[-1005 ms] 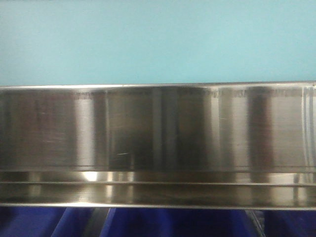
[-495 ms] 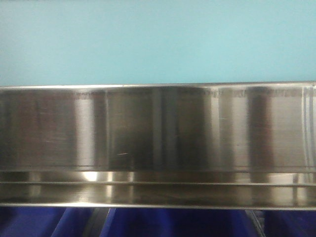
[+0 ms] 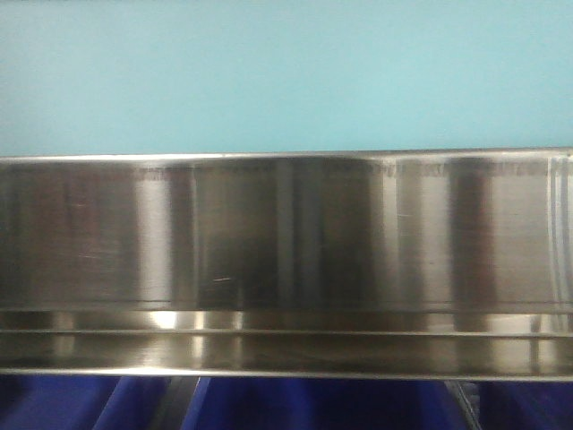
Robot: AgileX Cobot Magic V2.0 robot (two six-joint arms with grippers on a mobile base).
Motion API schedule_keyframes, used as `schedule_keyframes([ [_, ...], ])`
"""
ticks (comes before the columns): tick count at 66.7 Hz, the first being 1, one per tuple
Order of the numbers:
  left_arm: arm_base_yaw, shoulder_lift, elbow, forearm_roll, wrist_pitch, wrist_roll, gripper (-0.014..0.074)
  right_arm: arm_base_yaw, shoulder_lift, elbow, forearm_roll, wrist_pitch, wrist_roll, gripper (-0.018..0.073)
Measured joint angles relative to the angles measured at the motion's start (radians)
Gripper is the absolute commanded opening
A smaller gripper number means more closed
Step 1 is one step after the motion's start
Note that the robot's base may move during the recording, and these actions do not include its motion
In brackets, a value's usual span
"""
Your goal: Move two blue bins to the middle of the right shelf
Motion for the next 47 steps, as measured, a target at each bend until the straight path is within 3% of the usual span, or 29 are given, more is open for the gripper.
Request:
schedule_keyframes([
  [7, 0.000, 0.005, 0.012, -0.006, 0.014, 0.000, 0.0183, 0.000, 0.000, 0.002, 0.000, 0.000, 0.000, -0.0166],
  [14, 0.000, 0.015, 0.021, -0.012, 0.024, 0.000, 0.0170, 0.000, 0.000, 0.004, -0.002, -0.002, -0.002, -0.0166],
  [26, 0.000, 0.015, 0.021, -0.015, 0.026, 0.000, 0.0064, 0.000, 0.000, 0.004, -0.004, -0.002, -0.002, -0.0166],
  [36, 0.000, 0.015, 0.021, -0.015, 0.029, 0.000, -0.0113, 0.000, 0.000, 0.004, -0.004, -0.004, -0.002, -0.0166],
  [47, 0.000, 0.015, 0.022, -0.015, 0.029, 0.000, -0.0111, 0.000, 0.000, 0.004, -0.004, -0.004, -0.002, -0.0166],
])
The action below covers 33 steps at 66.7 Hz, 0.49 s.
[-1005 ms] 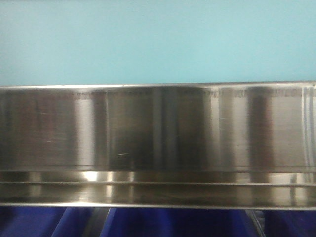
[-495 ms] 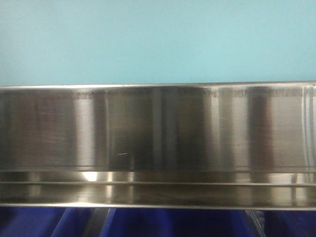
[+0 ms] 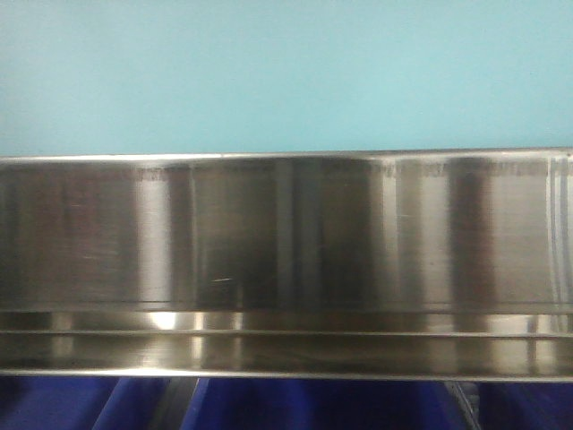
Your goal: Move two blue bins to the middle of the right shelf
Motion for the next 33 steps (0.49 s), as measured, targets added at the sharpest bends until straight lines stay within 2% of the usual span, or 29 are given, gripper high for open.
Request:
schedule_keyframes([
  [18, 0.000, -0.009, -0.037, 0.000, 0.012, 0.000, -0.0111, 0.000, 0.000, -0.018, -0.040, 0.004, 0.000, -0.0166],
  [33, 0.000, -0.032, -0.149, 0.028, -0.022, -0.006, -0.0111, 0.000, 0.000, -0.152, -0.117, -0.006, -0.047, -0.0166],
])
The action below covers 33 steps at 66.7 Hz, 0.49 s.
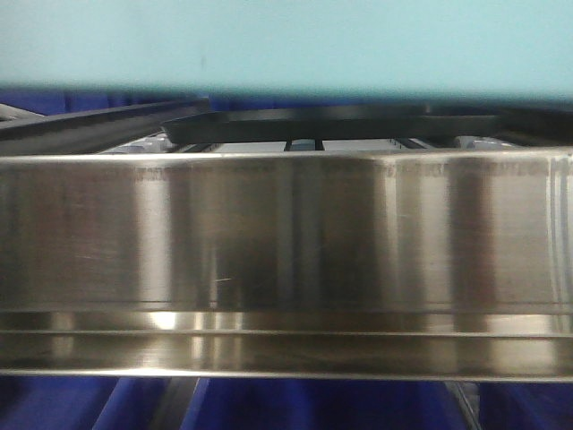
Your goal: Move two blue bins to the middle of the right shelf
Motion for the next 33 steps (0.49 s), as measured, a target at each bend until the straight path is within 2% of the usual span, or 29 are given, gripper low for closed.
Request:
schedule_keyframes([
  [16, 0.000, -0.002, -0.055, 0.061, -0.201, 0.000, -0.0111, 0.000, 0.002, -0.118, -0.154, -0.116, -0.019, -0.0166],
  [26, 0.000, -0.002, -0.057, 0.088, -0.310, 0.004, -0.0111, 0.000, 0.002, -0.140, -0.202, -0.183, -0.025, -0.0166],
  [33, 0.000, -0.002, -0.057, 0.090, -0.319, 0.004, -0.0111, 0.000, 0.002, -0.141, -0.204, -0.187, -0.025, -0.0166],
])
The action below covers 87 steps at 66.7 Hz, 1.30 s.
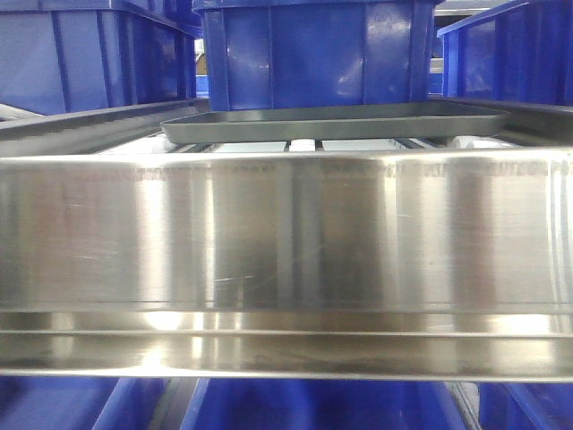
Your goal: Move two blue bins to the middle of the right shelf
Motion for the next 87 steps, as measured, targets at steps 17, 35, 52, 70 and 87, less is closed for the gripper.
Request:
schedule_keyframes([
  [17, 0.000, 0.000, 0.000, 0.014, 0.000, 0.002, -0.0111, 0.000, 0.000, 0.000, 0.000, 0.000, 0.000, -0.0166],
  [35, 0.000, 0.000, 0.000, 0.024, 0.000, 0.000, -0.0111, 0.000, 0.003, 0.000, 0.002, -0.005, 0.000, -0.0166],
  [52, 0.000, 0.000, 0.000, 0.030, 0.000, 0.000, -0.0111, 0.000, 0.003, 0.000, 0.002, -0.020, 0.000, -0.0166],
  [70, 0.000, 0.000, 0.000, 0.032, 0.000, -0.002, -0.0111, 0.000, 0.003, 0.000, 0.002, -0.023, 0.000, -0.0166],
  [87, 0.000, 0.000, 0.000, 0.032, 0.000, -0.004, -0.0111, 0.000, 0.003, 0.000, 0.002, -0.023, 0.000, -0.0166],
])
